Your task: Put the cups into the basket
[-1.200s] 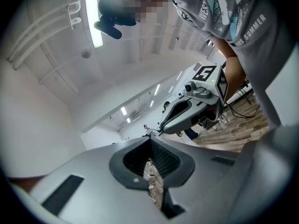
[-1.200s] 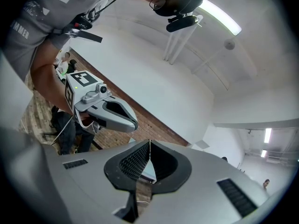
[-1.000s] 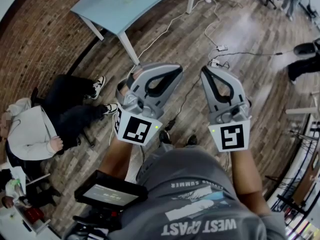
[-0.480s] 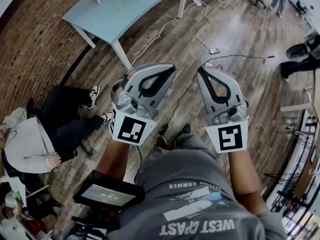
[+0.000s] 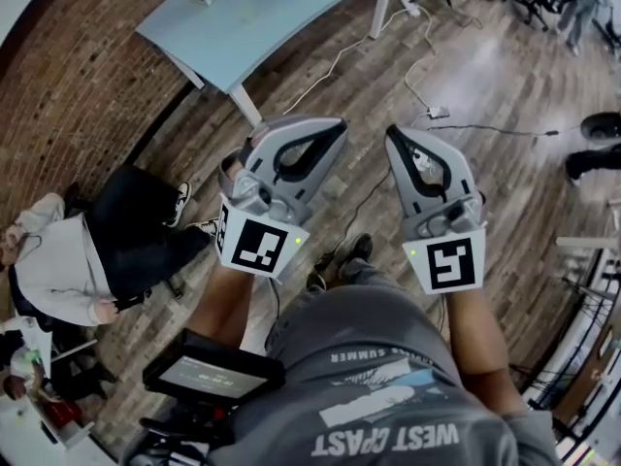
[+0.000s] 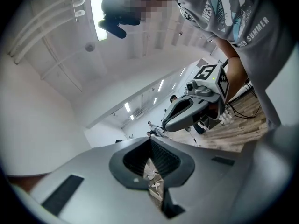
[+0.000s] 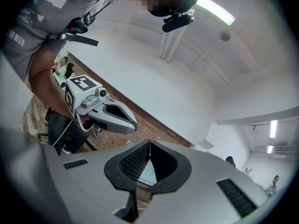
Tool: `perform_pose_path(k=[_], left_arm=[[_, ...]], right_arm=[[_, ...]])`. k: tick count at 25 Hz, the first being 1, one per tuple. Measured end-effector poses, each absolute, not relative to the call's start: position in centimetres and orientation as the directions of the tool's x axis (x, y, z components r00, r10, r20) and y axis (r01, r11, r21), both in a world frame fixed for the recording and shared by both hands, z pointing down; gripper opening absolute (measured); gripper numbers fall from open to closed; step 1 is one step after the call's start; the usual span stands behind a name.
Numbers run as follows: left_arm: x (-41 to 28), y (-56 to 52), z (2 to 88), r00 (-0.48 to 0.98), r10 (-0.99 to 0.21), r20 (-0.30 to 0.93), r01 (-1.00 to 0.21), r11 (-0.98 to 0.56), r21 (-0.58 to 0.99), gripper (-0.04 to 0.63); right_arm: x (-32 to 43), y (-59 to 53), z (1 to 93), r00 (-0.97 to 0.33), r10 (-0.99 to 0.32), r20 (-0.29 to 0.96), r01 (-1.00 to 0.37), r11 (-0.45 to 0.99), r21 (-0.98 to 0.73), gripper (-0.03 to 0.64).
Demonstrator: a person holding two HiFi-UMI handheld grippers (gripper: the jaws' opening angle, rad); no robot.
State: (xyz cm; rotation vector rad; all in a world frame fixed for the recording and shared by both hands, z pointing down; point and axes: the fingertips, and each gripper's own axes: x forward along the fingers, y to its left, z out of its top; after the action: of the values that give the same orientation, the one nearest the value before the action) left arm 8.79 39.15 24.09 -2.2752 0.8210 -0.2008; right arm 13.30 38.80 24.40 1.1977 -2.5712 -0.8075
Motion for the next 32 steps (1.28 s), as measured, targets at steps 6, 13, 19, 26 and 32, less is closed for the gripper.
perform_pose_path(k=[6, 13, 19, 26, 32], left_arm=[[10.7, 34.5, 23.5, 0.745, -0.663, -0.069, -0.517, -0.510, -0.688, 0.000], [10.0, 30.8, 23.3, 0.715, -0.699, -0.038, -0.513, -0.486, -0.708, 0.000], [6.6, 25.8, 23.4, 0.724, -0.688, -0.047, -0.521, -0.501, -0.690, 0.000], [2.6, 18.3, 23.4, 0.779, -0.620, -0.100, -0.520, -0.547, -0.656, 0.000], [-0.8, 13.2, 22.5, 0.796, -0.593, -0.117, -0.513, -0.560, -0.651, 0.000]], right_arm=[[14.5, 33.8, 24.4, -0.716, -0.695, -0.062, -0.613, 0.583, 0.533, 0.012], [13.9, 29.3, 24.6, -0.738, -0.671, -0.070, -0.609, 0.618, 0.498, 0.012], [10.7, 24.3, 24.8, -0.730, -0.681, -0.059, -0.614, 0.614, 0.496, 0.012], [6.9, 17.3, 24.4, -0.678, -0.733, -0.054, -0.648, 0.562, 0.514, 0.012], [3.9, 12.6, 23.2, -0.637, -0.769, -0.057, -0.673, 0.518, 0.528, 0.012]])
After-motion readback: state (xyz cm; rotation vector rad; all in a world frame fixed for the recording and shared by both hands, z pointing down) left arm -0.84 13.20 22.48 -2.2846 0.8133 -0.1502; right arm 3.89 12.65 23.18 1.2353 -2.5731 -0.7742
